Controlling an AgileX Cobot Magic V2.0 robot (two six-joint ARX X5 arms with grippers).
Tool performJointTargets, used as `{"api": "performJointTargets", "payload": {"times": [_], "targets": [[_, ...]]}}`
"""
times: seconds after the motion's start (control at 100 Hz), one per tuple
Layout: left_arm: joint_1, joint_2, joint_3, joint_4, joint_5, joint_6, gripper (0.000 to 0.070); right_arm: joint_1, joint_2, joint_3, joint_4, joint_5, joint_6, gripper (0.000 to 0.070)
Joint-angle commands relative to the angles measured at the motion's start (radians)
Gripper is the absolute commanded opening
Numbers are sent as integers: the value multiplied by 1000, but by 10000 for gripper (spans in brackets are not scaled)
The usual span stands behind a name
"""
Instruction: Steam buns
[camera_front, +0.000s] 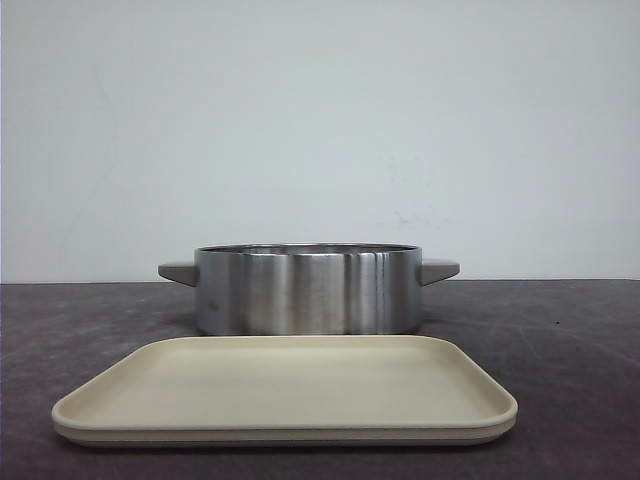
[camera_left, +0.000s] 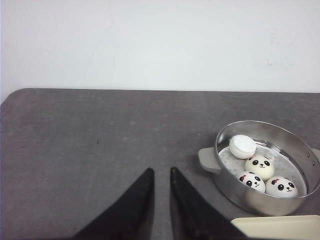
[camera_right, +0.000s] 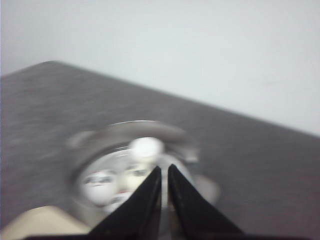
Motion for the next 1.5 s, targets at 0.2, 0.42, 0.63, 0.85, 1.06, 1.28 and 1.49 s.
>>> {"api": "performJointTargets", "payload": {"times": [0.2, 0.42, 0.63, 0.85, 1.06, 1.28, 1.49], "targets": [[-5, 3, 12, 10, -3, -2, 23, -337, -296, -322, 124, -110, -64, 14], [-5, 3, 12, 10, -3, -2, 23, -515, -467, -498, 119, -156, -52, 14], [-5, 3, 12, 10, -3, -2, 22, -538, -553, -632, 113, -156, -3, 14], [-5, 3, 12, 11, -3, -2, 23, -540, -649, -652, -85, -152, 7, 14], [-5, 3, 13, 11, -3, -2, 22, -539, -660, -652, -82, -97, 6, 14], [-6, 3, 13, 11, -3, -2, 23, -539, -660, -652, -70, -142, -8, 14], [-6, 3, 13, 11, -3, -2, 23, -546, -660, -652, -55, -137, -8, 14]]}}
